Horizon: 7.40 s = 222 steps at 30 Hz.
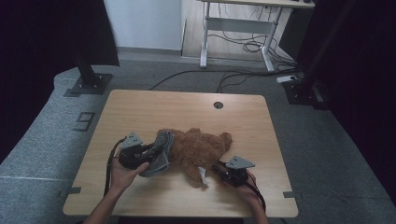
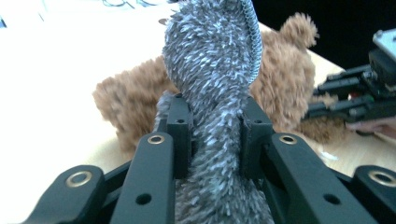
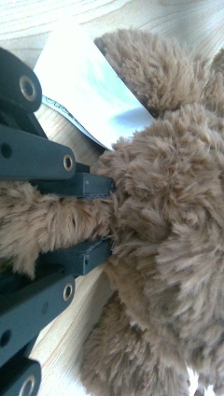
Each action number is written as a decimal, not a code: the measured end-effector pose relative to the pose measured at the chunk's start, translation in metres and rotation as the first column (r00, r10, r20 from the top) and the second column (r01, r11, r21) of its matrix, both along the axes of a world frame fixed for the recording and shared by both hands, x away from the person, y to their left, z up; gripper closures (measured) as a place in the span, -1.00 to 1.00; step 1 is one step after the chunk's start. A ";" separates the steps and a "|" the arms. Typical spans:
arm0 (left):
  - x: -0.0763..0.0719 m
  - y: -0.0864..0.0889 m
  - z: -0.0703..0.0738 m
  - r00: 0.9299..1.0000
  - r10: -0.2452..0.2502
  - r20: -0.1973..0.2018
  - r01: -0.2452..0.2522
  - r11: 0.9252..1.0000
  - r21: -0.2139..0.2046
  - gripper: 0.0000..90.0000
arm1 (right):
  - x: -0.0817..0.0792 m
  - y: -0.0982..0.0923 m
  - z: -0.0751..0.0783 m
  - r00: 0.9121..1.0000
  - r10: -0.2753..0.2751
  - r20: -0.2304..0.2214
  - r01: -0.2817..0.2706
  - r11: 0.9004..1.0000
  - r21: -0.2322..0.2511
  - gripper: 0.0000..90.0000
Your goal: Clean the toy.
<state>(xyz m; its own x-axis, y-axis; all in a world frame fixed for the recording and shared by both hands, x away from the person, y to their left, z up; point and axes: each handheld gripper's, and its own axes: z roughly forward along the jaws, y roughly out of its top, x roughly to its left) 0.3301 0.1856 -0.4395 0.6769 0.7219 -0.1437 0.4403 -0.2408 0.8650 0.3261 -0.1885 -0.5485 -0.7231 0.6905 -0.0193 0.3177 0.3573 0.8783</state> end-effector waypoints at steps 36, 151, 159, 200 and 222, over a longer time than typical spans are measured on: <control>0.041 -0.042 -0.028 0.996 -0.061 -0.064 0.065 0.996 0.058 0.64 | -0.005 -0.021 0.025 0.997 -0.072 0.006 0.070 0.985 0.160 -0.20; 0.036 -0.059 0.020 0.998 -0.016 0.055 0.011 0.995 0.102 0.66 | 0.001 0.015 0.028 0.999 0.017 -0.039 -0.012 0.994 0.108 0.20; 0.052 -0.084 -0.014 0.998 -0.048 -0.036 0.054 0.984 0.171 0.65 | 0.000 0.015 0.028 0.999 0.022 -0.031 -0.019 0.994 0.103 0.20; -0.005 -0.029 -0.044 0.998 0.017 0.065 -0.021 0.998 0.058 0.68 | -0.001 0.015 0.068 0.998 -0.007 -0.063 0.014 0.994 0.112 -0.70; 0.034 -0.045 -0.031 0.996 0.035 0.082 -0.043 0.994 0.097 0.67 | 0.029 0.037 0.038 0.996 -0.044 -0.077 0.046 0.999 0.023 0.18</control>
<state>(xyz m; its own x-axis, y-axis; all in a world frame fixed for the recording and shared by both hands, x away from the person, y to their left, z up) 0.3642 0.1404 -0.4703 0.6545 0.7558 -0.0170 0.3815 -0.3108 0.8706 0.3550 -0.1517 -0.5108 -0.6899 0.7220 0.0524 0.3998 0.3197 0.8590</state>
